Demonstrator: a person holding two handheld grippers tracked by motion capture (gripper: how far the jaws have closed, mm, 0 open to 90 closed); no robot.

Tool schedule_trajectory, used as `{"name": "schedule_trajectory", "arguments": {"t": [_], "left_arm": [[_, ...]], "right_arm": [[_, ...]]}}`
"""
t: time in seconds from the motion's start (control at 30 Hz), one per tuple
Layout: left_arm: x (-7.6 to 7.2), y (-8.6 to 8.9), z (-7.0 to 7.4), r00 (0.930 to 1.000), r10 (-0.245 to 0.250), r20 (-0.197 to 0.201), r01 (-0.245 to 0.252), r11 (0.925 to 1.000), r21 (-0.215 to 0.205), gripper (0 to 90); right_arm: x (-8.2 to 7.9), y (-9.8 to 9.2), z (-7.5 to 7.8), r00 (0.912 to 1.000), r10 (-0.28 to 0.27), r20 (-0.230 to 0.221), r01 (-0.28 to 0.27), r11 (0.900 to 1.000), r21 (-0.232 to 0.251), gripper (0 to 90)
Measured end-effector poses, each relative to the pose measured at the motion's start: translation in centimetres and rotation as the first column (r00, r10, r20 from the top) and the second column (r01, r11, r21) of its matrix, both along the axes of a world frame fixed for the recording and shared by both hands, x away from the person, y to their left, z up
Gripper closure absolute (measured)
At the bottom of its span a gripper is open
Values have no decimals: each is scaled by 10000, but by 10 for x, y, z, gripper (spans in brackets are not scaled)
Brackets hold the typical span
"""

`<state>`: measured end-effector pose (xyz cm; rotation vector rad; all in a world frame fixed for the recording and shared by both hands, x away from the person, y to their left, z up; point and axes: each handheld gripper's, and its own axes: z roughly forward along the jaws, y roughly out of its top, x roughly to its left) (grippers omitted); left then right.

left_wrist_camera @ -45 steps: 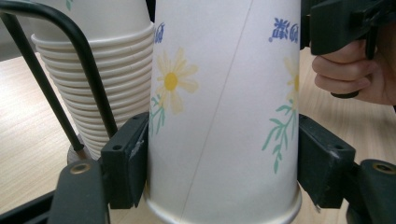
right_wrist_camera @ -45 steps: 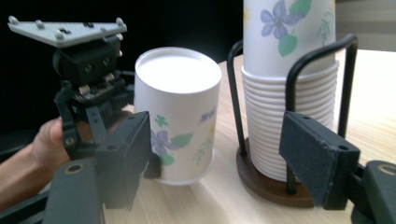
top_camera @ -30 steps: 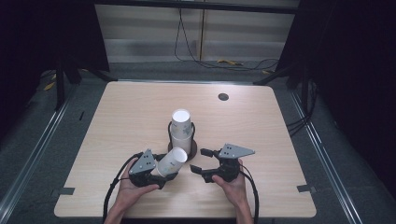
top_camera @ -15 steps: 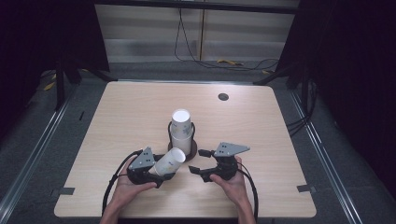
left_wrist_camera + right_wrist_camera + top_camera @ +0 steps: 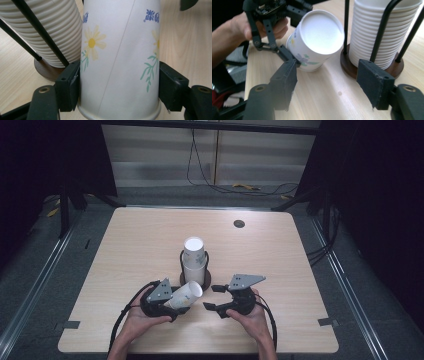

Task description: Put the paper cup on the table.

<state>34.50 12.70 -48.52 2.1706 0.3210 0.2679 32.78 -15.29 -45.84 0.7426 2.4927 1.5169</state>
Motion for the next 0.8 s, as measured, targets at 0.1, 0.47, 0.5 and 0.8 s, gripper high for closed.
{"name": "schedule_trajectory", "arguments": {"t": [0.1,0.47,0.5,0.8], "left_arm": [[1,-3,2,9999,-146,49,144,9992,371,291],[1,-16,10,9971,-756,88,737,9879,1367,290],[2,-17,11,9968,-799,26,787,9859,1477,290],[2,-21,11,9945,-1048,-85,1043,9742,2000,288]], "right_arm": [[0,1,0,9996,225,-188,-231,9992,-319,311],[0,5,1,9991,314,-278,-346,9915,-1257,256],[1,6,0,9991,325,-263,-358,9898,-1376,256],[4,14,-2,9958,672,-619,-779,9786,-1903,188]]}}
